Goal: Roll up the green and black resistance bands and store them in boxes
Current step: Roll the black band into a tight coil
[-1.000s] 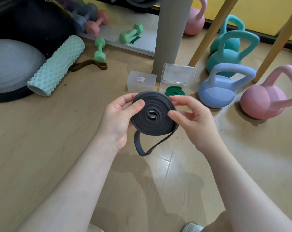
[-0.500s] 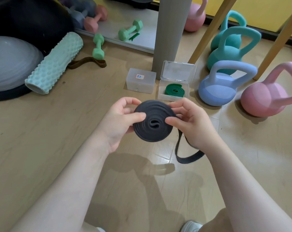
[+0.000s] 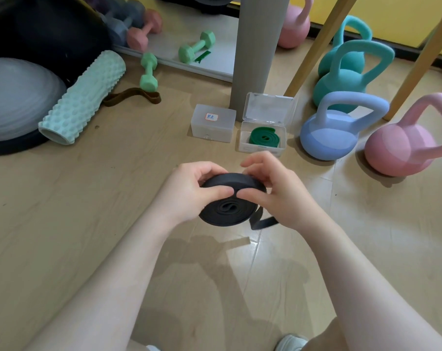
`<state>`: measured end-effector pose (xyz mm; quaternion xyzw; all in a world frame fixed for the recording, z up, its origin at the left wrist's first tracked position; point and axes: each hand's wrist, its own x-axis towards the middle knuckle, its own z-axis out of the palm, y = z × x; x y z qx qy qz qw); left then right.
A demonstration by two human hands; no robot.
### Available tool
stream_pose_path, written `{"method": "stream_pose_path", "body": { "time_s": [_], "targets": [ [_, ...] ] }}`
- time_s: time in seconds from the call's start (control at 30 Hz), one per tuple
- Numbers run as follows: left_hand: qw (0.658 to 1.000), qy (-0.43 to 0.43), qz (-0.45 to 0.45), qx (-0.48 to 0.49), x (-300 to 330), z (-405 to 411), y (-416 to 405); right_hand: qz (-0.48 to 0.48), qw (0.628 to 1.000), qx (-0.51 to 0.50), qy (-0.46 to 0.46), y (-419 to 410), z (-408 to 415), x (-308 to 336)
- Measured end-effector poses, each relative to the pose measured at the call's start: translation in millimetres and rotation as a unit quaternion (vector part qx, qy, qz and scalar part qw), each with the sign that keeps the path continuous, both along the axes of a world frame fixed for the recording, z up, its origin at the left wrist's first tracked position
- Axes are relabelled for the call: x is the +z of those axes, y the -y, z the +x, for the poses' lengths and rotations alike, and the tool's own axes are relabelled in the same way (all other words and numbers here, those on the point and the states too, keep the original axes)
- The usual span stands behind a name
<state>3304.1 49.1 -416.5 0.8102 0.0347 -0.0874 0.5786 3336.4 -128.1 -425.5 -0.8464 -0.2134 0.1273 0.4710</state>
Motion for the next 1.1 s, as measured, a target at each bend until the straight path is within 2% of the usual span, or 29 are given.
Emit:
{"method": "stream_pose_path", "body": {
  "time_s": [0.13, 0.3, 0.37, 0.5, 0.6, 0.7, 0.8, 0.87, 0.97, 1.1],
  "targets": [
    [0.989, 0.024, -0.111, 0.098, 6, 0, -3, 0.018, 0.999, -0.033, -0.012, 13, 4, 4],
    [0.965, 0.051, -0.205, 0.155, 9, 1, 3, 0.173, 0.982, -0.052, -0.052, 11, 3, 9],
    [0.956, 0.051, -0.233, 0.173, 8, 1, 8, 0.200, 0.976, -0.064, -0.053, 8, 2, 10],
    [0.928, 0.009, -0.313, 0.199, 5, 2, 13, 0.225, 0.969, -0.084, -0.051, 4, -1, 14],
    [0.921, -0.040, -0.344, 0.178, 1, -1, 16, 0.224, 0.969, -0.094, -0.051, 5, 1, 16],
    [0.944, -0.090, -0.292, 0.123, -1, -2, 13, 0.153, 0.982, -0.111, -0.014, 10, 4, 14],
    [0.990, -0.068, -0.115, 0.051, -5, 2, 2, 0.034, 0.997, -0.068, 0.034, 14, 2, 10],
    [0.998, -0.053, -0.045, -0.003, -6, 3, 0, -0.027, 0.998, -0.030, 0.045, 12, 0, 7],
    [0.998, -0.042, -0.018, -0.051, -7, 2, 6, -0.033, 0.999, 0.001, 0.019, 8, -1, 4],
    [0.999, -0.021, -0.033, -0.027, -7, 3, 7, 0.010, 1.000, -0.015, -0.025, 4, -1, 5]
  ]
}}
